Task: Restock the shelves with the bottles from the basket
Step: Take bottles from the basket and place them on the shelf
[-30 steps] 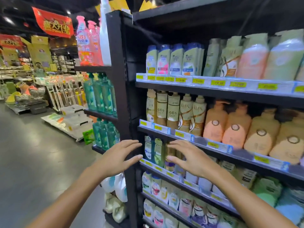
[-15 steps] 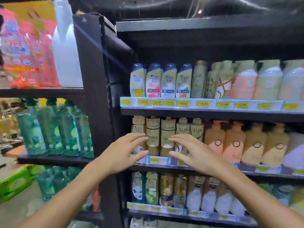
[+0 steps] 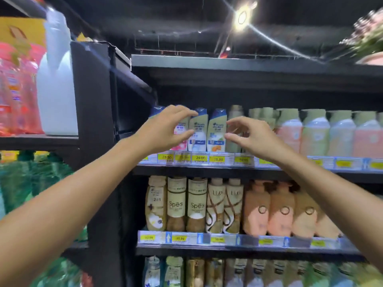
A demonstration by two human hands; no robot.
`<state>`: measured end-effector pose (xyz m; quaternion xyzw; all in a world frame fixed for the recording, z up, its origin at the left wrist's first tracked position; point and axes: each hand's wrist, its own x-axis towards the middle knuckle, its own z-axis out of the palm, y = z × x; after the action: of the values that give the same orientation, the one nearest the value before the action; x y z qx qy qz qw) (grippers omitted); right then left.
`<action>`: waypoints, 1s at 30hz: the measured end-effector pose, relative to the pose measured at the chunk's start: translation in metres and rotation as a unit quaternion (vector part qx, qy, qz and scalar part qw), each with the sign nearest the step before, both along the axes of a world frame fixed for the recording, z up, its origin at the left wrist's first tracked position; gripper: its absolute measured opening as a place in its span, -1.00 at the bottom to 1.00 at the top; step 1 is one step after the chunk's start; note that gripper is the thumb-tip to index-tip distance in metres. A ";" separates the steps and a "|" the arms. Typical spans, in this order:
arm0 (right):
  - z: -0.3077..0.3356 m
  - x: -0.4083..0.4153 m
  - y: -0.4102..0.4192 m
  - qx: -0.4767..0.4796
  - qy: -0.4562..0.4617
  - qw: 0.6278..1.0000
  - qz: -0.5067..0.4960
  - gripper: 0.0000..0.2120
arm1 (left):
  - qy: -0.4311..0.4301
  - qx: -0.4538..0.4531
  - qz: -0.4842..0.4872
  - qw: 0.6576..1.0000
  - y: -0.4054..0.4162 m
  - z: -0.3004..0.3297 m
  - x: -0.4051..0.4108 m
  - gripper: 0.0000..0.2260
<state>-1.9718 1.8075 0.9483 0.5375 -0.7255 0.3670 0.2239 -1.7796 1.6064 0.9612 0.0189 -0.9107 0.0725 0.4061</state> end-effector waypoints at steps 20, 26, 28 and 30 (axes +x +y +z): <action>0.008 -0.056 -0.057 0.157 -0.159 0.975 -0.012 -0.66 | -0.127 0.003 0.087 0.988 -0.018 0.075 -0.093 -0.51; 0.009 -0.062 -0.062 0.173 -0.158 0.972 -0.004 -0.71 | -0.132 0.024 0.065 0.989 -0.026 0.081 -0.094 -0.51; 0.009 -0.064 -0.061 0.178 -0.157 0.971 -0.005 -0.71 | -0.132 0.027 0.059 0.989 -0.026 0.083 -0.095 -0.51; 0.010 -0.065 -0.059 0.179 -0.159 0.971 -0.009 -0.68 | -0.134 0.025 0.058 0.989 -0.025 0.085 -0.096 -0.51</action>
<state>-2.0372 1.7483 0.9583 0.4967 -0.8106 0.3100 0.0090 -1.8755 1.5810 1.0463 0.0724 -0.9558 0.0750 0.2749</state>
